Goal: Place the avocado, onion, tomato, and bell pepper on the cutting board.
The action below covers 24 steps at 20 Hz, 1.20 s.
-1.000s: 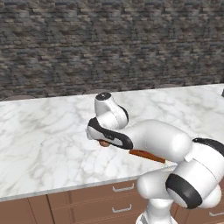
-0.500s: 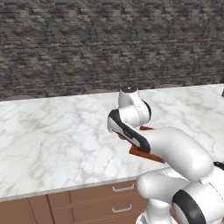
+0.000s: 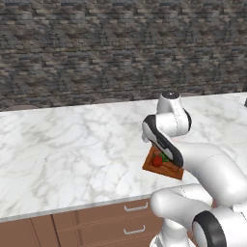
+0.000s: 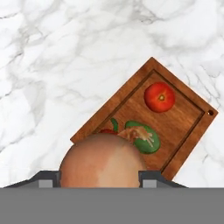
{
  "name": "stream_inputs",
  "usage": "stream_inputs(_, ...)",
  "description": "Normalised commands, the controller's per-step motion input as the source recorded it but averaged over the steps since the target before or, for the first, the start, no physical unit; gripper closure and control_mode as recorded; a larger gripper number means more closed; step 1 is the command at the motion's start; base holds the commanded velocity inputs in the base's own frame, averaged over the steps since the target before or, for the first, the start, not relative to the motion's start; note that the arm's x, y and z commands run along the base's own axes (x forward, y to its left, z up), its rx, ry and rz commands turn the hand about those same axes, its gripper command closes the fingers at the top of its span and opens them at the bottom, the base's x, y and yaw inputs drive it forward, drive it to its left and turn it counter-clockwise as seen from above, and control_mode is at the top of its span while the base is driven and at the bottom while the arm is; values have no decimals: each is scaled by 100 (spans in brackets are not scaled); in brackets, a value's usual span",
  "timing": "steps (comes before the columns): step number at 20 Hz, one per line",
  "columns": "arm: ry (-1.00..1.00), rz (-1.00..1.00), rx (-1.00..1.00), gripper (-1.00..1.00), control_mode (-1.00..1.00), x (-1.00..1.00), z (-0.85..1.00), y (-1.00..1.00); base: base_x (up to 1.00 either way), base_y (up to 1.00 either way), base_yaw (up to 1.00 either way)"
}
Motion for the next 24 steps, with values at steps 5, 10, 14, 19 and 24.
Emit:
stream_inputs(5,0,0,0,100,-100,0,0,-68,0,0,0)
stream_inputs(10,0,0,0,100,-100,0,0,-65,0,0,0)
stream_inputs(14,0,0,0,100,-100,7,0,-53,0,0,0)
stream_inputs(19,0,0,0,100,-100,15,-13,-35,0,0,0)
stream_inputs(24,0,1,0,100,-100,6,-19,-14,0,0,0)
